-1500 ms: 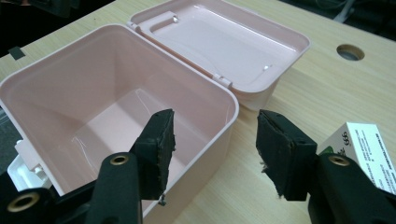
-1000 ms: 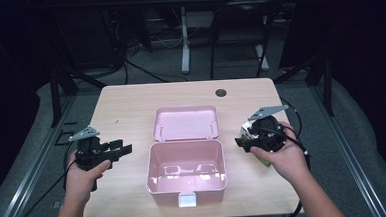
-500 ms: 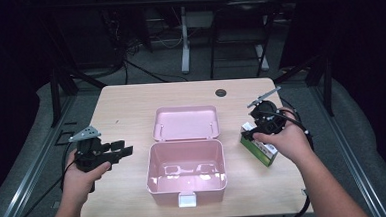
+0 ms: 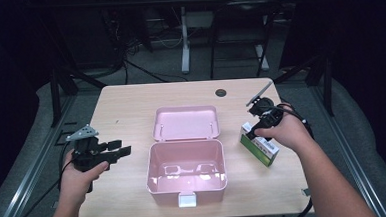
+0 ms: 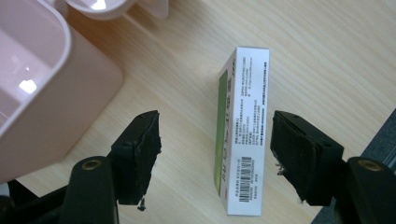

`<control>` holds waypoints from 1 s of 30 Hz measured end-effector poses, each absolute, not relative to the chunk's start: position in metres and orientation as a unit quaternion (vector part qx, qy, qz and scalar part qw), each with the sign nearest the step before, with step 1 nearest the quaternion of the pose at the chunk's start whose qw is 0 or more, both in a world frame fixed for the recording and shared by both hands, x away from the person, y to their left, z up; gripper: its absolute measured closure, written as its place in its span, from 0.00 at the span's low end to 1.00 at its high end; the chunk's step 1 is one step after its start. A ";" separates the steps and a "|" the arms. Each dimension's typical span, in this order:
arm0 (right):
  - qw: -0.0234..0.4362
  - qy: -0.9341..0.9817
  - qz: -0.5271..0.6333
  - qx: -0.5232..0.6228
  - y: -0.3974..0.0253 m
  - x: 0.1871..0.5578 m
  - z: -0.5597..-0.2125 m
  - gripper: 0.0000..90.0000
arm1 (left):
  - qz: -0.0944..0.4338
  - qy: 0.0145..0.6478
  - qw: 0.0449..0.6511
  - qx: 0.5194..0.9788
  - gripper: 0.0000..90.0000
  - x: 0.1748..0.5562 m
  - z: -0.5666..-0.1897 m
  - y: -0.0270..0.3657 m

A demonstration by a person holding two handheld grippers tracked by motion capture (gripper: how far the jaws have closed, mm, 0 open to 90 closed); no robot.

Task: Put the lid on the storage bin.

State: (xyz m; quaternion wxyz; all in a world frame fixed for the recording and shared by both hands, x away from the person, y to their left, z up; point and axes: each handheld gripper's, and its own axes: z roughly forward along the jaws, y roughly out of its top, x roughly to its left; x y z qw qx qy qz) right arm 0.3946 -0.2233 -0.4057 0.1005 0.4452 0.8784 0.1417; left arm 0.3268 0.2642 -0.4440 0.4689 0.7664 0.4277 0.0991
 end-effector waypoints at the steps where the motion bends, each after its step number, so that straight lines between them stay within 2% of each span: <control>1: 0.096 0.877 0.134 0.451 -0.223 0.397 -0.407 0.36 | 0.100 0.429 0.467 0.766 0.52 0.327 -0.443 0.265; 9: 0.084 0.878 0.089 0.462 -0.226 0.417 -0.425 0.36 | 0.097 0.432 0.474 0.761 0.51 0.326 -0.442 0.268; 19: 0.062 0.879 0.045 0.471 -0.229 0.437 -0.447 0.46 | 0.102 0.439 0.476 0.755 0.51 0.328 -0.443 0.276; 30: 0.051 0.876 0.035 0.478 -0.228 0.440 -0.461 0.57 | 0.101 0.442 0.475 0.754 0.51 0.328 -0.443 0.278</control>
